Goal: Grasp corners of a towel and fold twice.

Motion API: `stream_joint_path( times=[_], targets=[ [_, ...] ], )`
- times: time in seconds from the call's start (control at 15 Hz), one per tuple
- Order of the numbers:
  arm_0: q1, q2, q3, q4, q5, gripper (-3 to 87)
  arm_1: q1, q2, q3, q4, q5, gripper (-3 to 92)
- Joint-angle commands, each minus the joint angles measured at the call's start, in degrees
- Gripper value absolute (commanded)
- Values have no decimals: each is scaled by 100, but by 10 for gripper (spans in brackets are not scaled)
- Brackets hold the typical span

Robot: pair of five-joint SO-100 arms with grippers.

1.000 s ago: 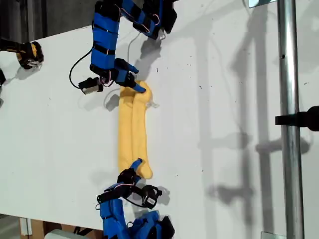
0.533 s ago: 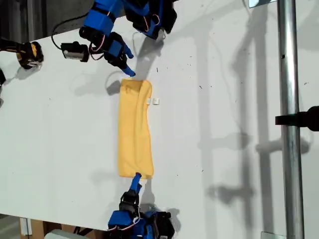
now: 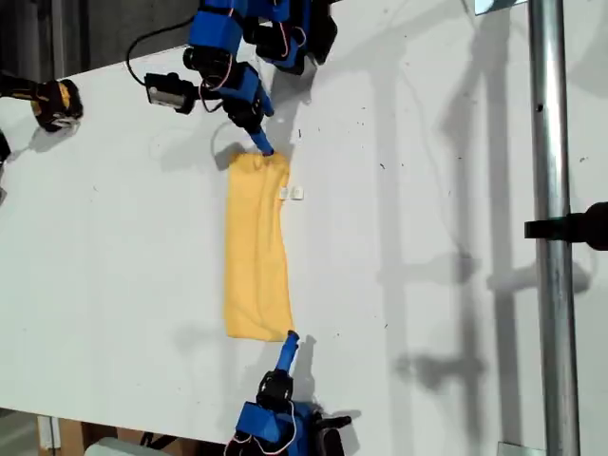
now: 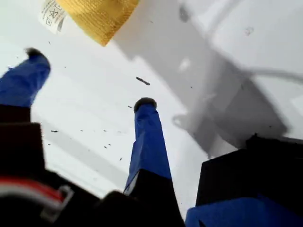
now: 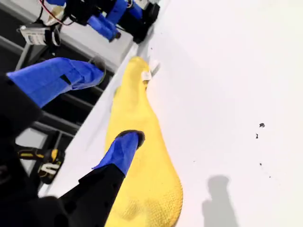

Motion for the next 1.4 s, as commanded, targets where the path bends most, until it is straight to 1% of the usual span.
stream_joint_path(
  times=[0.0, 0.2, 0.4, 0.6, 0.73, 0.93, 1.0, 1.07, 1.13, 1.27, 1.33],
  targets=[
    [88, 44, -26, -158, -70, 239, 334, -422, -62, -659, -299, 478],
    [114, 44, 35, -149, -141, 240, 1002, -949, 18, -1371, -439, 478],
    [132, 44, 26, -97, -185, 242, 1397, -2338, -308, -1907, -527, 474],
    [114, 44, 9, -44, -211, 243, 1230, -4430, -1626, -2074, -554, 481],
    [132, 44, -18, 26, -264, 243, 1028, -4931, -2188, -2382, -536, 478],
    [149, 44, -62, 123, -299, 243, 1020, -5555, -2856, -2338, -580, 462],
    [132, 44, -70, 141, -299, 243, 976, -5687, -3059, -2364, -729, 423],
    [123, 44, -88, 167, -290, 243, 932, -5810, -3278, -2373, -765, 357],
    [123, 44, -105, 176, -290, 243, 932, -6003, -3507, -2373, -765, 316],
    [123, 44, -132, 202, -290, 243, 976, -6539, -4184, -2188, -967, 290],
    [132, 44, -132, 211, -299, 242, 993, -6741, -4491, -2013, -949, 104]
  ],
)
